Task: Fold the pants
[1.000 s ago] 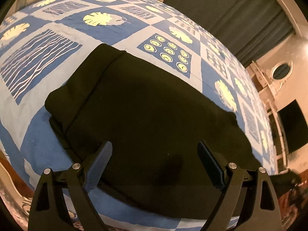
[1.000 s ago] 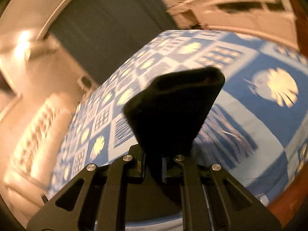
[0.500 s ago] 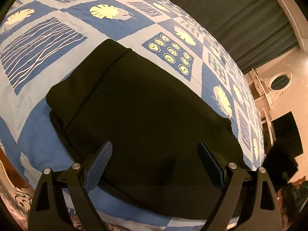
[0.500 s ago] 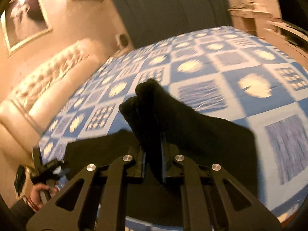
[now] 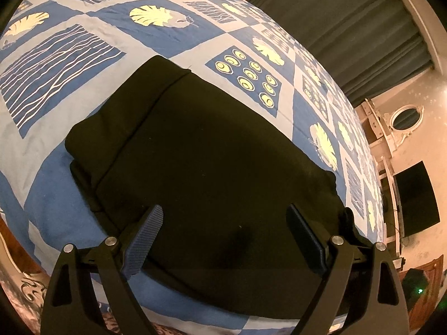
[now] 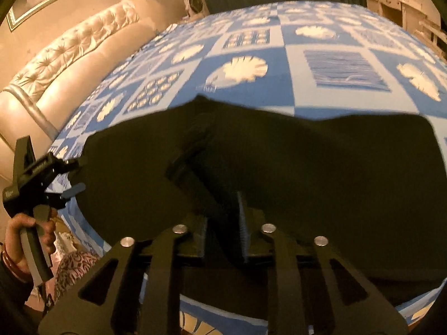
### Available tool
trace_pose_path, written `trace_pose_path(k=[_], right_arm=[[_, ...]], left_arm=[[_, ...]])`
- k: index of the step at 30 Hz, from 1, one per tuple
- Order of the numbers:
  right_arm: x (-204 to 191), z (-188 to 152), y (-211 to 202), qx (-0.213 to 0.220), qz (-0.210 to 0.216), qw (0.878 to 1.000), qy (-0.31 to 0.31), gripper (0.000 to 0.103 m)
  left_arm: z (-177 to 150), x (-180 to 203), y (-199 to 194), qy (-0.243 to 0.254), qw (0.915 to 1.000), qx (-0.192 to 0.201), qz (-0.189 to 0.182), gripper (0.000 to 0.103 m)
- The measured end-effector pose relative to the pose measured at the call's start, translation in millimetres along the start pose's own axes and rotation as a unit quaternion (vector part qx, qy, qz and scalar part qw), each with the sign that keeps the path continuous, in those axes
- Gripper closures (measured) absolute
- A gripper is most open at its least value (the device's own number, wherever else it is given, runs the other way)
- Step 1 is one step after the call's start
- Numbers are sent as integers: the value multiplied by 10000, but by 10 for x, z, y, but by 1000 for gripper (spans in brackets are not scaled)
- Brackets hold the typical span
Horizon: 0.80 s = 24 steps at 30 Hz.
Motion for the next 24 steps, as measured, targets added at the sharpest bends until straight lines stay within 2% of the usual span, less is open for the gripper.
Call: trace_pose_path(k=[1, 3, 6, 10, 12, 16, 20, 21, 22, 24], right_arm=[[-11, -27, 9, -49, 31, 10000, 11, 75], [-68, -104, 35, -265, 224, 9994, -33, 51], [-198, -202, -15, -319, 287, 9983, -383, 38], [-390, -350, -181, -487, 618, 9936, -806, 30], [-507, -469, -288, -831, 1162, 9849, -976, 30], [-417, -521, -588, -714, 1251, 9824, -1188, 30], [247, -255, -893, -521, 1534, 9868, -9, 30], [576, -167, -968, -398, 1531, 9859, 554, 29], [844, -114, -1003, -302, 1495, 9833, 998, 27], [1534, -108, -1026, -133, 1278, 9675, 2178, 24]], left_arm=[[-3, 2, 1, 14, 10000, -2, 7, 14], [-10, 5, 5, 27, 10000, -4, 11, 14], [-12, 6, 6, 39, 10000, -5, 19, 14], [-13, 10, 11, 104, 9999, -12, 49, 14], [-18, 19, 20, 158, 9998, -24, 74, 14], [-23, 29, 27, 218, 9997, -28, 94, 14], [-20, 35, 23, 227, 9997, -2, 93, 14], [-16, 41, 16, 228, 9997, 20, 82, 14], [-11, 50, 2, 214, 9997, 64, 45, 14], [-1, 71, -10, 199, 9997, 108, -32, 14]])
Point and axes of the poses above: each gripper's, at about its wrist camera, not at the fingertips, and y roughly the way its jaws point, x to its right, z to its top, the point moved 7 cm from there along y, roughly the way its jaws point, and after that the axes turned 13 degrees about -z, right-handed, at the moved point
